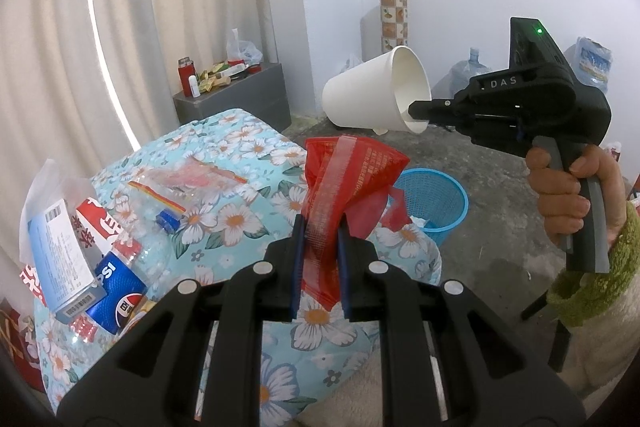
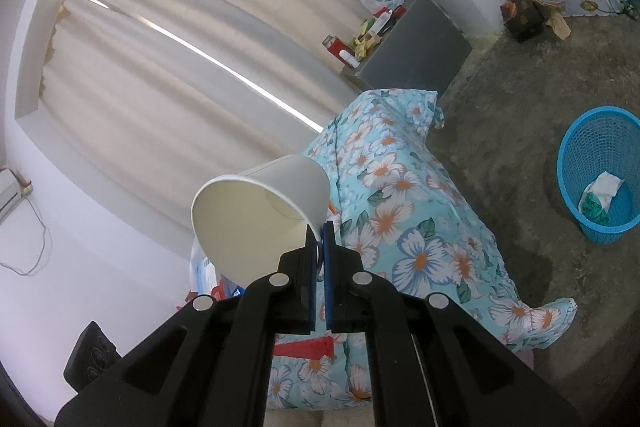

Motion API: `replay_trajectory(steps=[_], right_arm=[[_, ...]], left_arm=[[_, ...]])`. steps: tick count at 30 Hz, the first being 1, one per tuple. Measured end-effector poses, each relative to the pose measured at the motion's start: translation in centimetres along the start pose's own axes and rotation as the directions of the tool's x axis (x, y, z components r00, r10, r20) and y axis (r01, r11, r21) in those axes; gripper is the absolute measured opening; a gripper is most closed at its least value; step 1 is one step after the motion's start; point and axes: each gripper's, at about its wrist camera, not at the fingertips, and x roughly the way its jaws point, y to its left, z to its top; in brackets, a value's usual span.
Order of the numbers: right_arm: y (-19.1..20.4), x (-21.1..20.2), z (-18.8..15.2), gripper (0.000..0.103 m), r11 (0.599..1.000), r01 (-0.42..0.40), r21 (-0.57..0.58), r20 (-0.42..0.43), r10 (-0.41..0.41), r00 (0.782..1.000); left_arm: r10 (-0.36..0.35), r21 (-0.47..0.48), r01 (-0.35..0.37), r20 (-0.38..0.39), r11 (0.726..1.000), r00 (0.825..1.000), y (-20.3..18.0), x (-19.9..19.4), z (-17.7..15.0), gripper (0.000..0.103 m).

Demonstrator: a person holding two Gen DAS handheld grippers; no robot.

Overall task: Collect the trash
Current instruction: 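Lift the red wrapper and paper cup and carry both to the wastebasket, then open the left tool over the wastebasket while the right tool releases the paper cup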

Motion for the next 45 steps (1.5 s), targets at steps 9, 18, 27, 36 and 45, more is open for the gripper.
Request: replay_trajectory(steps=[9,18,27,36,45], right_arm=[[-0.4,-0.3,0.0,0.003,1.000,-0.001,0.010,0.013,0.001,1.000],[-2.3,-1.8,0.5,0.003,0.999,0.026,0.047,0.057,-0.028,0.998],[-8.2,-7.2,2.1,0.003,0.973,0.171,0.158,0.188,-0.199,0.962],[-16.5,-8.7,2.2,0.003,0.870,0.370,0.326,0.177,-0.441,0.880],[-27.9,-5.3,3.6,0.004,0.732,0.500,0.463,0.044,-0.582,0.812]], left_arm=[[-0.005,0.009,0.005,0.003,1.000,1.000,-0.2,0.3,0.5,0.013],[-0.058,0.009,0.058,-0.003,0.998,0.998,-0.8,2.1,1.9,0.013],[-0.258,-0.067,0.256,-0.021,0.964,0.966,-2.6,8.3,7.6,0.012],[-0.492,-0.277,0.432,-0.202,0.858,0.847,-7.0,21.4,12.1,0.012],[-0.465,-0.278,0.379,-0.402,0.883,0.789,-13.6,36.5,13.0,0.014]])
